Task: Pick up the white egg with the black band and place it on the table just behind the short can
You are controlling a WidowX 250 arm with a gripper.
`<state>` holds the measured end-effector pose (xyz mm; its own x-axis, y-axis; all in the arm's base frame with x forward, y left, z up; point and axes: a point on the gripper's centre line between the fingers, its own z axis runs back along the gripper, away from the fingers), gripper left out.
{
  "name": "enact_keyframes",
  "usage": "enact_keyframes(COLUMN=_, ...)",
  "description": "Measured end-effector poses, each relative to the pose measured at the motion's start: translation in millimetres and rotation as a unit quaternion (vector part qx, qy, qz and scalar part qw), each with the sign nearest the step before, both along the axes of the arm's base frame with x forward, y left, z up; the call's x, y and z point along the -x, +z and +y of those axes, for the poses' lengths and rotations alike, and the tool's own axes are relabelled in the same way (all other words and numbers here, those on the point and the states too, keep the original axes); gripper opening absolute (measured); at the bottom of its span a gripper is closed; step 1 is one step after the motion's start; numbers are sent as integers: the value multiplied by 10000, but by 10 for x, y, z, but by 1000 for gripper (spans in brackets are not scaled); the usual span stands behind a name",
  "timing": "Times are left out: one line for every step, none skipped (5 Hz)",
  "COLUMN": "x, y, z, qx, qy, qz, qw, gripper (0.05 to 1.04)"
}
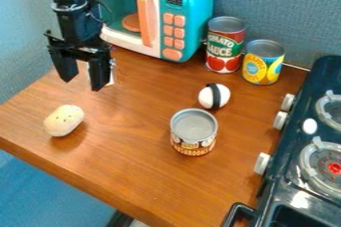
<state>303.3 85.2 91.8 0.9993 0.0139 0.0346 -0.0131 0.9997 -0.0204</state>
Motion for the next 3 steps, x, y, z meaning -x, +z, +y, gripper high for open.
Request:
enact_keyframes(x=1, y=-5, z=2, qx=-5, qy=-26, qz=9, qw=10000, gripper=1001)
enact_keyframes(x=1, y=-5, z=2, qx=-5, qy=-26, qz=9, qw=10000, gripper=1001)
enact_keyframes(x=1, y=-5, z=2, qx=-5, qy=-26, qz=9, qw=10000, gripper=1001)
